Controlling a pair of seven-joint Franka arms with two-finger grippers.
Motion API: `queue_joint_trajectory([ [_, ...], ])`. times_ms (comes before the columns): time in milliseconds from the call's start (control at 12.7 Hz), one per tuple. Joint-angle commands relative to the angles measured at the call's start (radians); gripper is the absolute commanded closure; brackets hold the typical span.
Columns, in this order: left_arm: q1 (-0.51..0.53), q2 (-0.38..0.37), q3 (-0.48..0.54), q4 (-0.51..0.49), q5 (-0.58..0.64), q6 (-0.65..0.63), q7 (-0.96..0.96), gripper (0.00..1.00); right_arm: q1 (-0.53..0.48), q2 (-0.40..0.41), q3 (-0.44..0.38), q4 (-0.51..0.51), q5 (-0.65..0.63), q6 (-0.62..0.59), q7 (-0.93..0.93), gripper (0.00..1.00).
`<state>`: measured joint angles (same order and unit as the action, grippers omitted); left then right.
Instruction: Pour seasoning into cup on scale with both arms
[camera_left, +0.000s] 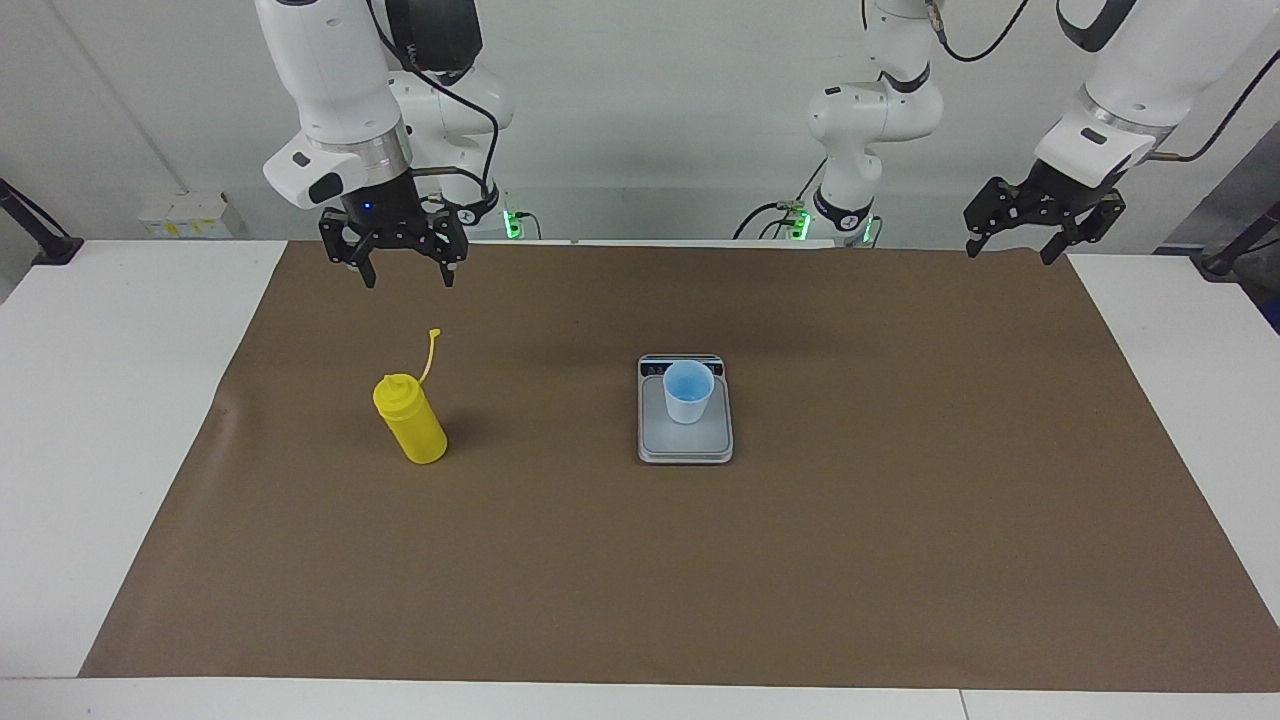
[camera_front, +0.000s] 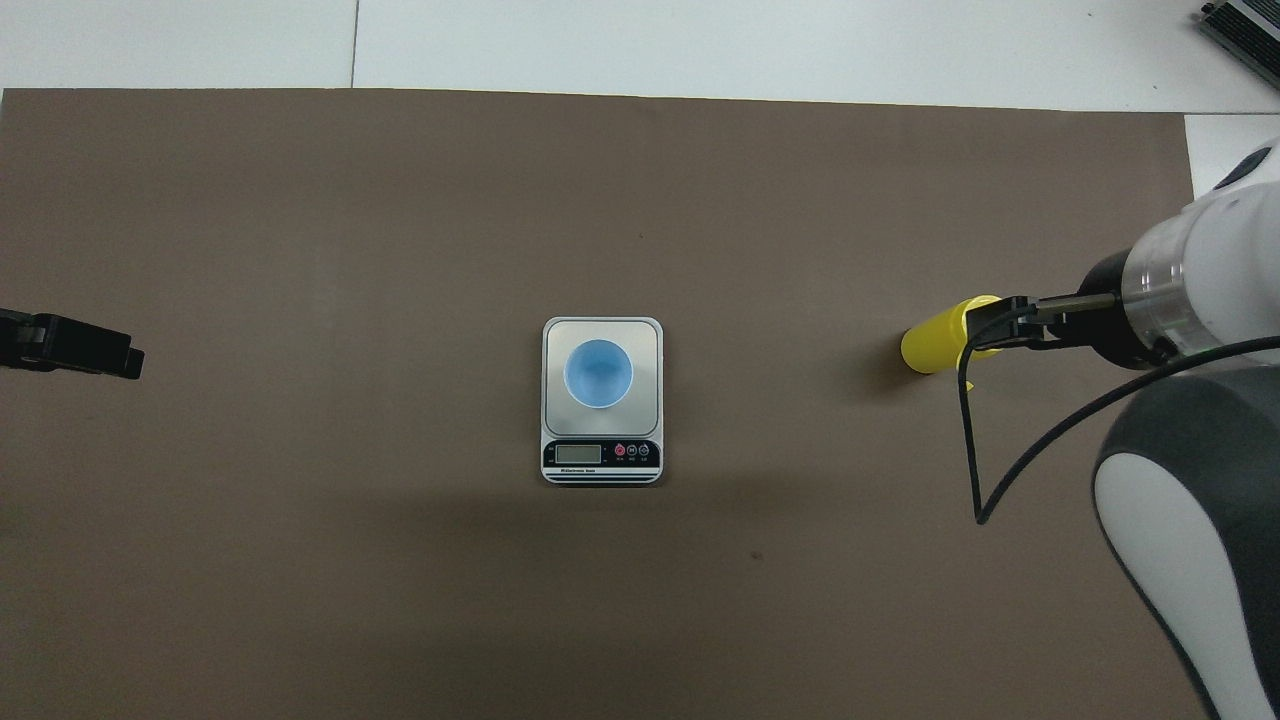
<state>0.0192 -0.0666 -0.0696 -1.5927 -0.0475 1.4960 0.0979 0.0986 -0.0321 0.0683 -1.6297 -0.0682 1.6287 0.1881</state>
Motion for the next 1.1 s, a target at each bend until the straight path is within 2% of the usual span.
queue_joint_trajectory([
  [0,0.011,-0.018,-0.006,-0.01,0.015,-0.002,0.003,0.0,-0.008,-0.005,-0.007,0.03,-0.025,-0.068,0.034,0.0],
  [236,0.013,-0.001,-0.007,0.02,0.014,-0.01,0.005,0.0,-0.089,-0.006,-0.019,0.03,0.085,-0.076,0.027,0.0],
  [393,0.007,0.017,-0.007,0.028,0.018,-0.016,0.005,0.0,-0.109,0.001,-0.012,0.031,0.09,-0.072,0.027,0.0],
  [551,0.004,0.068,-0.012,0.08,0.032,-0.049,0.008,0.0,-0.1,0.006,-0.008,0.047,0.085,-0.067,0.028,0.0],
  [787,0.007,0.045,-0.015,0.065,0.031,-0.04,0.014,0.0,-0.091,-0.015,-0.004,0.013,0.077,-0.11,0.036,0.0],
  [1022,0.008,0.03,-0.012,0.036,0.029,-0.02,0.014,0.0,-0.091,-0.017,-0.002,0.008,0.053,-0.095,0.028,0.0],
])
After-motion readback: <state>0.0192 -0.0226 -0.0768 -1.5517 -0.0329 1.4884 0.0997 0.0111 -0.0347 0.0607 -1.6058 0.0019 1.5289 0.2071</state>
